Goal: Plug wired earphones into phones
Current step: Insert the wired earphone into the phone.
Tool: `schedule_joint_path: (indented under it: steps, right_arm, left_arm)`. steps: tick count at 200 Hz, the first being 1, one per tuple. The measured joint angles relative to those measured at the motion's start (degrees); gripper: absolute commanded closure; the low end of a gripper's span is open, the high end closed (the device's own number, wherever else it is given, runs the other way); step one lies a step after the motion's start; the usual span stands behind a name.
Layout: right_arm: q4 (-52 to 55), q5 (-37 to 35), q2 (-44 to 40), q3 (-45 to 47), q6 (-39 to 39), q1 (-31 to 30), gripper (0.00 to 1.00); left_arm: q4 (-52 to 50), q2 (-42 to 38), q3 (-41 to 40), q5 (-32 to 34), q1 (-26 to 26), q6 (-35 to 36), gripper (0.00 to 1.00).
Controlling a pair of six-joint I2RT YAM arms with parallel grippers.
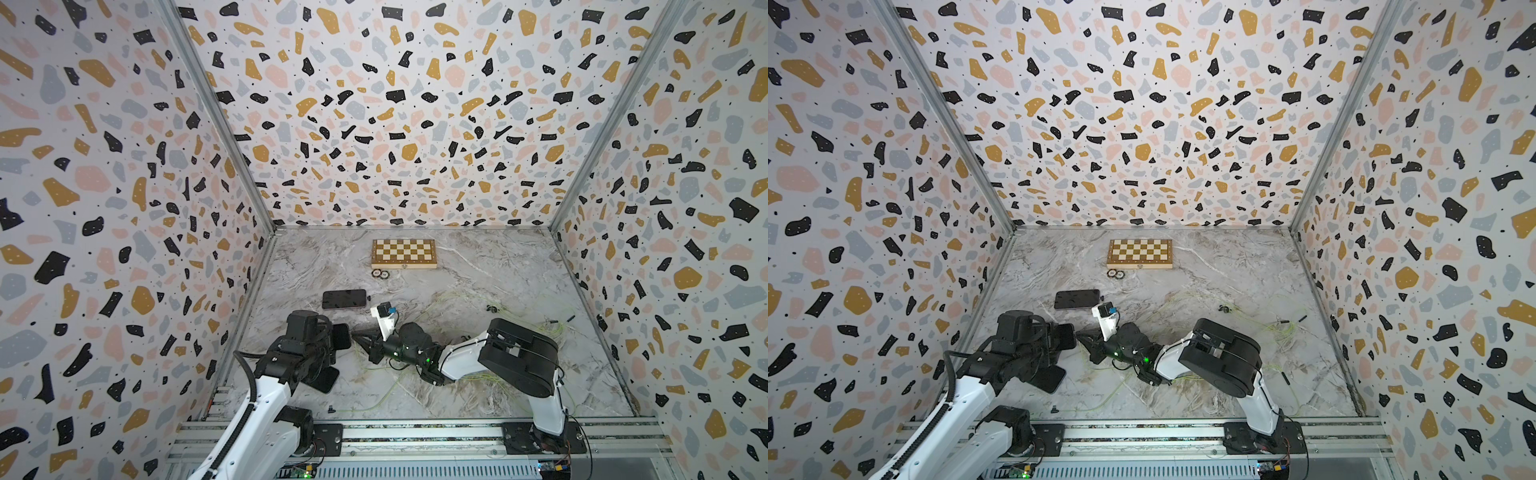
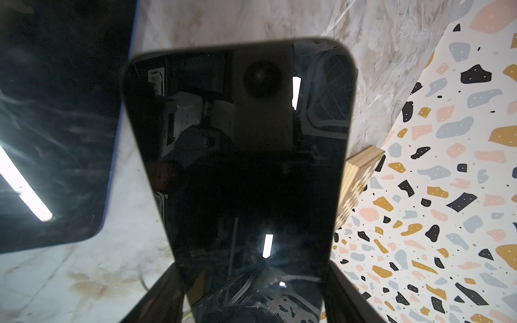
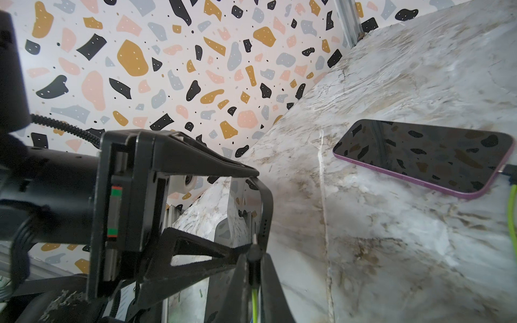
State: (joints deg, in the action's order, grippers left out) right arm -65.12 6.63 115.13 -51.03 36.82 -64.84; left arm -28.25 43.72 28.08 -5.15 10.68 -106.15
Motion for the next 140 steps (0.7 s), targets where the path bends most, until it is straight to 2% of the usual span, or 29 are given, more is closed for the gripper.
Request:
schedule_joint_path:
  steps: [140]
  right_arm:
    - [0.00,0.17,0.00,0.02,0.31,0.35,1.00]
  left_arm:
    - [0.00,-0.02,0.00,1.03,0.00,-0.07,0.43]
